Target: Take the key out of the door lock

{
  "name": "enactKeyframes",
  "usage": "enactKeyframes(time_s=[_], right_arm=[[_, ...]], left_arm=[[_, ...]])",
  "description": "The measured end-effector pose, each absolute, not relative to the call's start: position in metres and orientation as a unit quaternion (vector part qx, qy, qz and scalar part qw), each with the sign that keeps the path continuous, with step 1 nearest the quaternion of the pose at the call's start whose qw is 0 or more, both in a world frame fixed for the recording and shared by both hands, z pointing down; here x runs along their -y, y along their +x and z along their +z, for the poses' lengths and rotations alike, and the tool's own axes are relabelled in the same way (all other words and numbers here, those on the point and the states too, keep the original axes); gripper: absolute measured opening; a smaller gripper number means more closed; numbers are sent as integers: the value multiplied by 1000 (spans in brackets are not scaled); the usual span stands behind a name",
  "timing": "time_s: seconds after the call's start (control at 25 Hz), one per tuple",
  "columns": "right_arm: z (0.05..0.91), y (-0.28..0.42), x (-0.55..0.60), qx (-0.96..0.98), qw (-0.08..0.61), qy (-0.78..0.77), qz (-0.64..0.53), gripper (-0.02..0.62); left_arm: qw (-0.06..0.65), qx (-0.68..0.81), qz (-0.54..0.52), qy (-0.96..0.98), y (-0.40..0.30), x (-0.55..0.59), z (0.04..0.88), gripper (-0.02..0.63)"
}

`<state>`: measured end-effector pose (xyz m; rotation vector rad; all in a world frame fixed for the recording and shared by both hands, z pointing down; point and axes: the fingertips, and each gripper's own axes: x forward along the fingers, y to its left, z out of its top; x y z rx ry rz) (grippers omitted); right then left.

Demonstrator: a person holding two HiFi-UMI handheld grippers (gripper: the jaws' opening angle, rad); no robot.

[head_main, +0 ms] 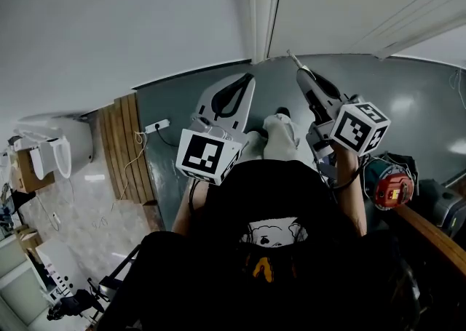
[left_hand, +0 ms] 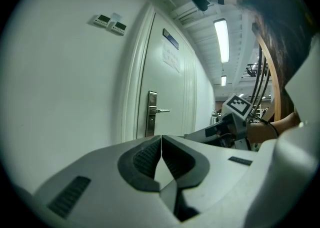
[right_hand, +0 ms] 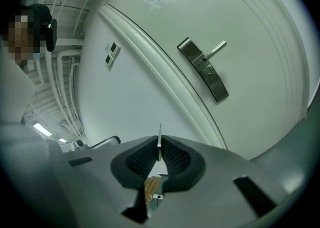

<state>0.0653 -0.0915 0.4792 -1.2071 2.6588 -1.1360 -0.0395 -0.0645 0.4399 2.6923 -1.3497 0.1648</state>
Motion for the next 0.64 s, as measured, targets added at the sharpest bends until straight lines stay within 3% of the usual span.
enactKeyframes(time_s=[0.64], right_arm=[[488,56,97,-851,-12,-379,-364,20]], left_arm=[[62,448,61,890,-45,75,447,9]])
